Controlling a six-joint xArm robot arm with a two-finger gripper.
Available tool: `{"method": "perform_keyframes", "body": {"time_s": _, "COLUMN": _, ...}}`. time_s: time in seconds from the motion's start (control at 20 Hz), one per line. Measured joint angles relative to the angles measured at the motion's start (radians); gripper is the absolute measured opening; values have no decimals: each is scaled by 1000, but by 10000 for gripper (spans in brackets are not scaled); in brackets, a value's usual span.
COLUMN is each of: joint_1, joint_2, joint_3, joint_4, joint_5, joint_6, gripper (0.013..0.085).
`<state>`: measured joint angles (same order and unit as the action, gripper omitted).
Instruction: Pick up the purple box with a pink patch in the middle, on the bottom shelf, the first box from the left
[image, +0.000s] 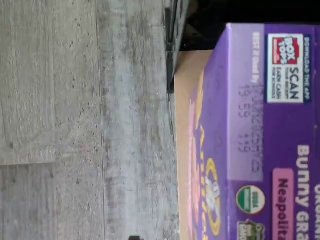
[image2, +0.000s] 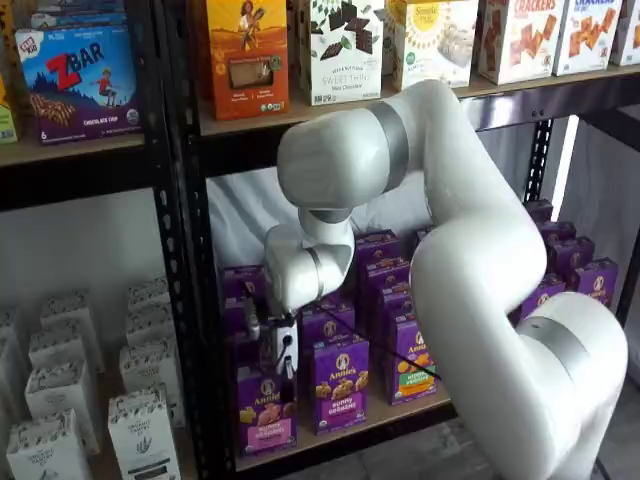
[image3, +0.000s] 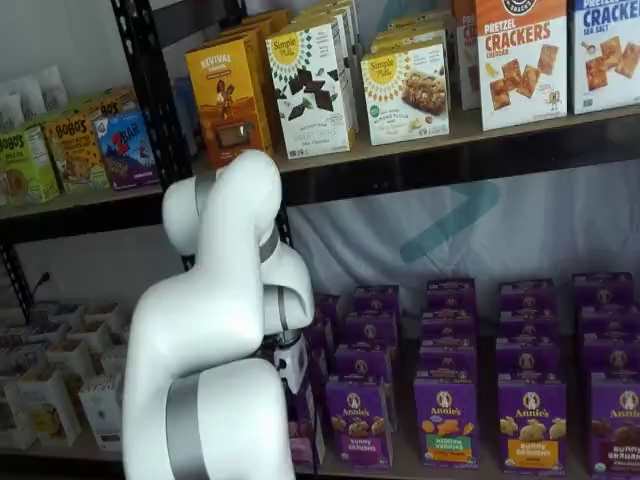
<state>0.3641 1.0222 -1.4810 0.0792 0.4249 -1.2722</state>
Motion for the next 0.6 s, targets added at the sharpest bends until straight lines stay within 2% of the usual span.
{"method": "perform_keyframes", "body": {"time_s": 0.4, "joint_1": 5, "joint_2": 19, "joint_3": -23, "joint_4": -12, "joint_5": 1, "joint_6": 16, "gripper": 850}}
{"method": "perform_keyframes", "body": {"time_s": 0.45, "joint_1": 6, "joint_2": 21, "joint_3": -25, "joint_4": -14, "joint_5": 0, "joint_6": 18, "gripper": 810}}
{"method": "perform_keyframes", "body": {"time_s": 0.5, "joint_1": 6, "joint_2": 24, "joint_3": -28, "joint_4": -15, "joint_5": 0, "joint_6": 20, "gripper": 810}}
{"method": "perform_keyframes", "body": {"time_s": 0.6, "joint_1": 8, "joint_2": 29, "joint_3": -36, "joint_4": -16, "joint_5": 1, "joint_6": 22, "gripper": 730}}
